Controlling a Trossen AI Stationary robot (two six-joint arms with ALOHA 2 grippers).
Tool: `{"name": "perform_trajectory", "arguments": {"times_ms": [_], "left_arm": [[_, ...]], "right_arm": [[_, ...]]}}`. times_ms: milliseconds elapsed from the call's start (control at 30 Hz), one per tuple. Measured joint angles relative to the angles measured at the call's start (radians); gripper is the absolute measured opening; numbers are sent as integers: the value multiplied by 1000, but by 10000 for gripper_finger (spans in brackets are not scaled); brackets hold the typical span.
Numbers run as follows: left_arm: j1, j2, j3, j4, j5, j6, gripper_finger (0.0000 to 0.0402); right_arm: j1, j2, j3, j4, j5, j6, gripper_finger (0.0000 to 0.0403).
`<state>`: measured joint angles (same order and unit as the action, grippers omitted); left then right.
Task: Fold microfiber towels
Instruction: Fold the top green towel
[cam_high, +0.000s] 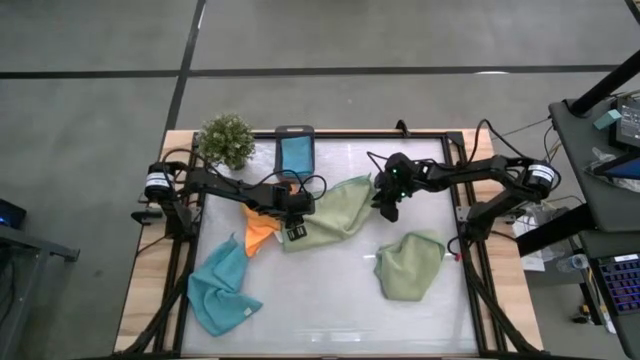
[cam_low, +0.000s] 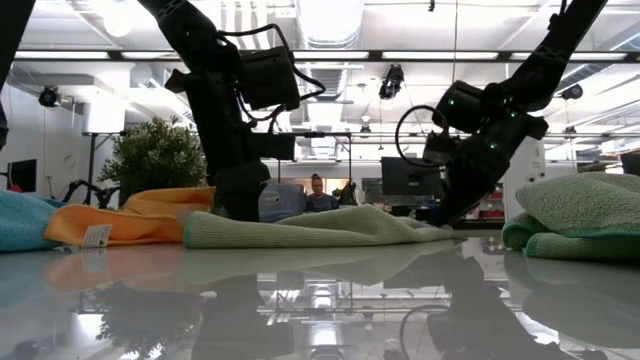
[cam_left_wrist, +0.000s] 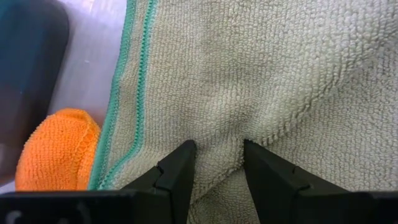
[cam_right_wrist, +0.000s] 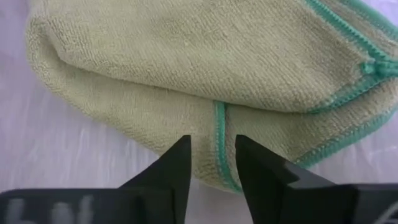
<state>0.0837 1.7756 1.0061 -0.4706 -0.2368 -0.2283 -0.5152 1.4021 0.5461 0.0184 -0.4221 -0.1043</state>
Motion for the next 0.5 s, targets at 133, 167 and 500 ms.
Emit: {"name": "perform_trajectory", "arguments": {"times_ms": [133, 167, 500], "left_arm": [[0, 0, 0, 0, 0, 0, 125], [0, 0, 0, 0, 0, 0, 125], [0, 0, 0, 3, 0, 0, 125]], "right_arm": [[1, 3, 0, -16, 0, -1, 150], [2, 7, 0, -17, 0, 0, 156], [9, 16, 0, -10, -58, -19, 147]]}}
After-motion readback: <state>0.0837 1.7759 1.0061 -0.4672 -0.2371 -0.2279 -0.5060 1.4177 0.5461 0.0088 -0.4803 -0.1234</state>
